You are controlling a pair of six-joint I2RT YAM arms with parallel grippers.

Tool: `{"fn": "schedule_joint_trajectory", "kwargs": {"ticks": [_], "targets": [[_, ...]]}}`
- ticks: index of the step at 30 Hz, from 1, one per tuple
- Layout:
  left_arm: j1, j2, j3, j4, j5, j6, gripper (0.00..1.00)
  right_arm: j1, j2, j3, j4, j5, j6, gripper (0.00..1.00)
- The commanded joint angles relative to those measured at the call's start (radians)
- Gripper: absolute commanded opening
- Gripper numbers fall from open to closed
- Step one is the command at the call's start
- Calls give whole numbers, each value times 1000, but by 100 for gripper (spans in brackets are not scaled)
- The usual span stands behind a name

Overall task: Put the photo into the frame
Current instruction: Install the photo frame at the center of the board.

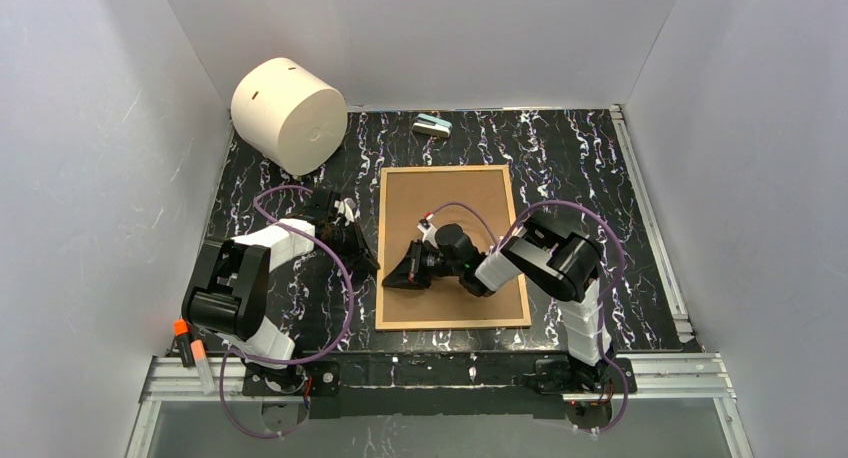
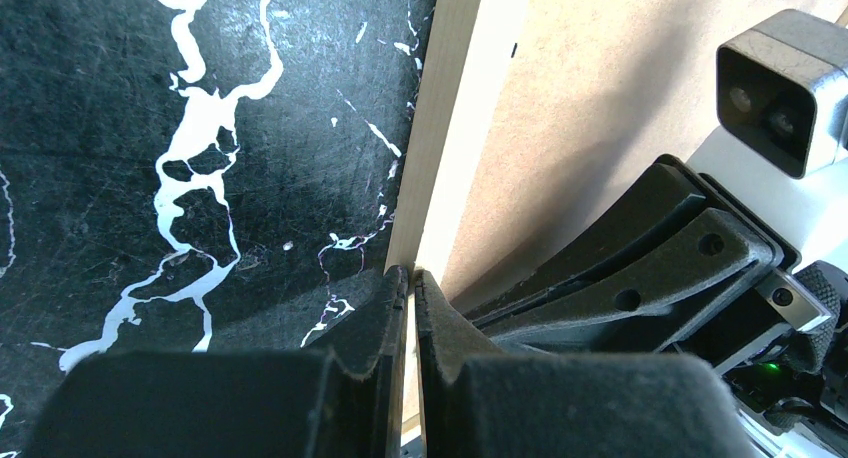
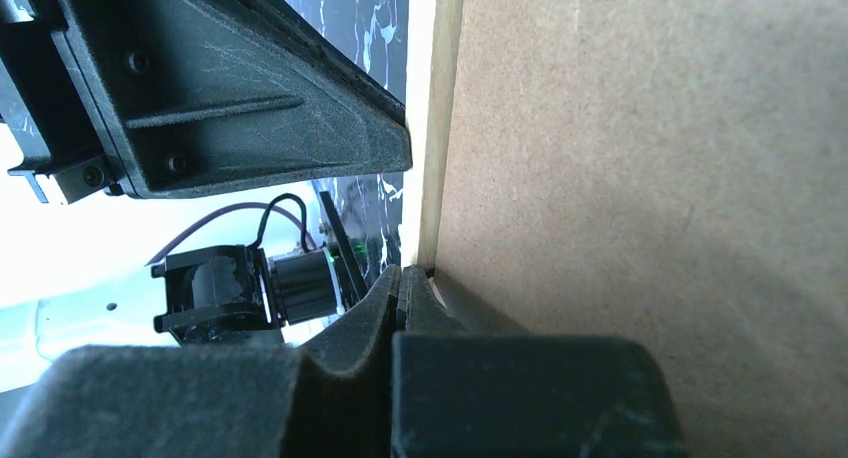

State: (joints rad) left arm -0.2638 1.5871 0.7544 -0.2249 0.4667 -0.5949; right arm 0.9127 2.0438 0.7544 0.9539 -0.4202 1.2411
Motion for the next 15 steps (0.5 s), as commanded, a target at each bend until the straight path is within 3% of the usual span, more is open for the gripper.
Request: {"fn": "schedule_joint_trajectory", "kwargs": {"ticks": [1,15], "targets": [[-27,92,-69,-77,-151,40,1,-2,2,57,-115,45,-39,4],[-26,105,-63,-83,-158,40,1,28,15,152,-506,137,-148,11]]}}
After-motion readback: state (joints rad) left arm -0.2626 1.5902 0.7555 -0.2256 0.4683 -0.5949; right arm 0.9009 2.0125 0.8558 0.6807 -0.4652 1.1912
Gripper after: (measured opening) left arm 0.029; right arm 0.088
